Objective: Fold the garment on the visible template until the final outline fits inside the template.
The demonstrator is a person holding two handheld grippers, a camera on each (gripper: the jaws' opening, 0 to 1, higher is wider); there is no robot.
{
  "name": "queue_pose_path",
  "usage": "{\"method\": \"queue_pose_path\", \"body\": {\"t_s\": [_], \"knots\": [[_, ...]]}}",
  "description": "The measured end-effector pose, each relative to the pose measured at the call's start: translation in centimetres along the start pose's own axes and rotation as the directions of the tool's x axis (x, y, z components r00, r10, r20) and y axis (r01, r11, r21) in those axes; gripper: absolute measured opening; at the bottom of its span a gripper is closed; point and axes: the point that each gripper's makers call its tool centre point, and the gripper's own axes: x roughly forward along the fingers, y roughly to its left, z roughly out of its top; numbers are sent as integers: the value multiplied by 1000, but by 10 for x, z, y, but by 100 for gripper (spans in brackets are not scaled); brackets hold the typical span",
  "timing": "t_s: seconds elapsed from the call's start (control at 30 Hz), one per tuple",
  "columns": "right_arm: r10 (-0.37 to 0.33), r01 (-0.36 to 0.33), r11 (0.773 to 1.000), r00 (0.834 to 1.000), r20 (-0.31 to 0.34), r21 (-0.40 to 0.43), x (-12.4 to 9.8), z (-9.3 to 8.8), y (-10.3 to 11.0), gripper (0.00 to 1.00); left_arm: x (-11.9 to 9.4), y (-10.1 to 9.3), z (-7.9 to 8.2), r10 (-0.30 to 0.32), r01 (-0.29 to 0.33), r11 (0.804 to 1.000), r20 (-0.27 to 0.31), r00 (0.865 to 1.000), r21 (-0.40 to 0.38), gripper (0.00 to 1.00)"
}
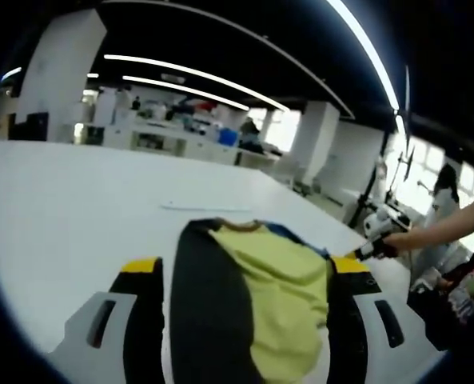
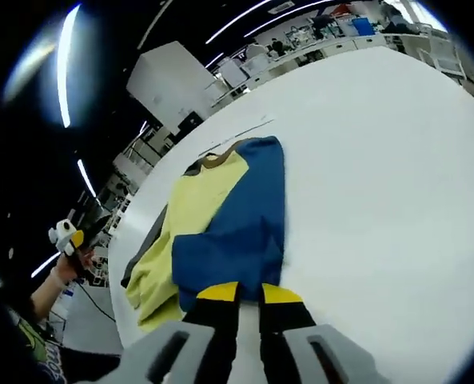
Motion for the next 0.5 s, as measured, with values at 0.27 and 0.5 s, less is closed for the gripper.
{"method": "queue_pose_path", "body": {"t_s": [0.27, 0.5], "knots": [[13, -13, 999, 1000, 5, 34, 0, -1, 7, 0, -1, 1, -1, 4, -4, 1000, -7, 1000, 1, 79], [26, -26, 1000, 999, 19, 4, -27, 4, 12, 0, -2, -1, 2, -2, 2, 1000, 6, 1000, 5, 79]]}}
